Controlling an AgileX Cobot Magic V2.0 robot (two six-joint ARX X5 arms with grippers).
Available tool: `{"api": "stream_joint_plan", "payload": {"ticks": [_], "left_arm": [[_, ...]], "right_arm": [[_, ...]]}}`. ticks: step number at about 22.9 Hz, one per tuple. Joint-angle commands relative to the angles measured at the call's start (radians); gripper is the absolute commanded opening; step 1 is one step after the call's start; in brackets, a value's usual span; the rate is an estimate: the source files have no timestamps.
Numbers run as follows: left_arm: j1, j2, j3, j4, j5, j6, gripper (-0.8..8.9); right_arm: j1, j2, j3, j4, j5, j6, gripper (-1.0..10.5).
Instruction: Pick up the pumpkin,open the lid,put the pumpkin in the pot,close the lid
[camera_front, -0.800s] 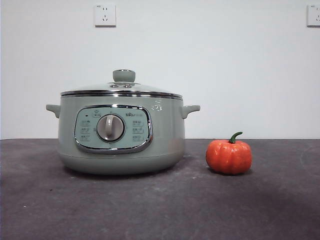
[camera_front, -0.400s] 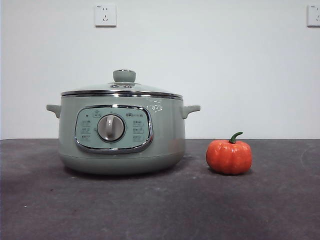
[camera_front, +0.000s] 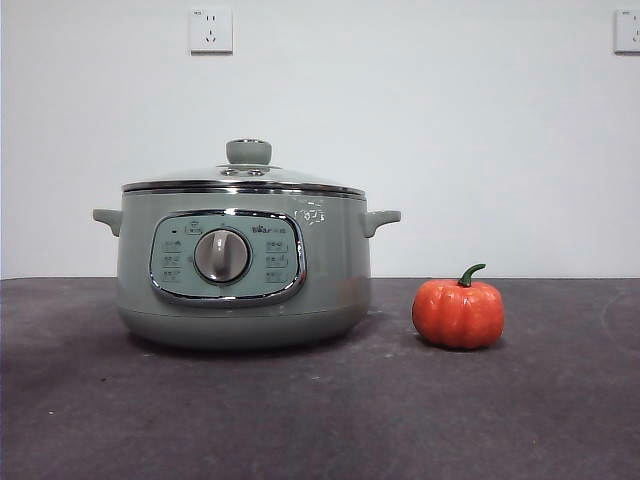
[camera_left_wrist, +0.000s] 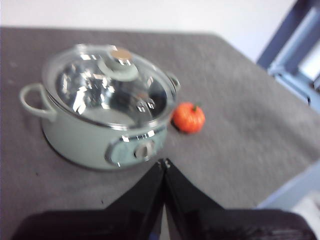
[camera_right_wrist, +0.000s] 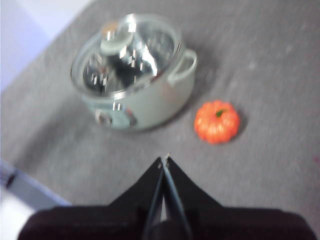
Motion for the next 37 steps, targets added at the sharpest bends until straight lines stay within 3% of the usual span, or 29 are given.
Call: {"api": "stream_joint_plan", "payload": {"ticks": [1, 7, 8, 9, 10, 11, 12, 13, 19, 24, 27, 37], "left_arm": [[-0.021, 0.026, 0.03, -0.054, 0.003, 0.094, -0.08], [-0.039, 0.047, 0.044, -0.07, 0.001, 0.099, 0.12], [-0.039, 0.047, 0.044, -0.07, 0.0, 0.098, 1.36], [-0.039, 0.047, 0.044, -0.07, -0.001, 0.097, 3.35], [-0.039, 0.047, 0.044, -0.07, -0.001, 0.097, 5.96], [-0.039, 0.047, 0.044, -0.07, -0.001, 0.097, 7.11], [-0.039, 0.048, 0.044, -0.07, -0.001, 0.097, 7.28], [-0.039, 0.048, 0.044, -0.07, -0.001, 0.096, 7.27], [-0.039, 0.05, 0.044, -0.07, 0.0, 0.096, 7.27], [-0.039, 0.05, 0.044, -0.069, 0.0, 0.093, 7.27], [-0.039, 0.05, 0.044, -0.07, 0.0, 0.093, 7.27], [-0.039, 0.05, 0.044, -0.069, -0.001, 0.093, 7.27]], "right_arm": [[0.014, 0.032, 0.039, -0.073, -0.001, -0.087, -0.1], [0.036, 0.052, 0.043, -0.093, 0.0, -0.088, 0.1], [0.036, 0.052, 0.043, -0.092, -0.001, -0.087, 0.1], [0.036, 0.052, 0.043, -0.092, 0.0, -0.087, 0.6], [0.036, 0.052, 0.043, -0.092, 0.0, -0.08, 2.4], [0.036, 0.052, 0.043, -0.092, -0.001, -0.072, 4.4], [0.036, 0.052, 0.043, -0.092, -0.001, -0.072, 6.6], [0.039, 0.052, 0.043, -0.092, -0.001, -0.061, 7.4], [0.083, 0.084, 0.043, -0.076, 0.003, -0.054, 7.4], [0.132, 0.227, 0.043, 0.029, 0.012, -0.054, 7.4], [0.159, 0.353, 0.043, 0.133, 0.108, -0.051, 7.4], [0.229, 0.753, 0.043, 0.458, 0.272, -0.056, 7.4]]}}
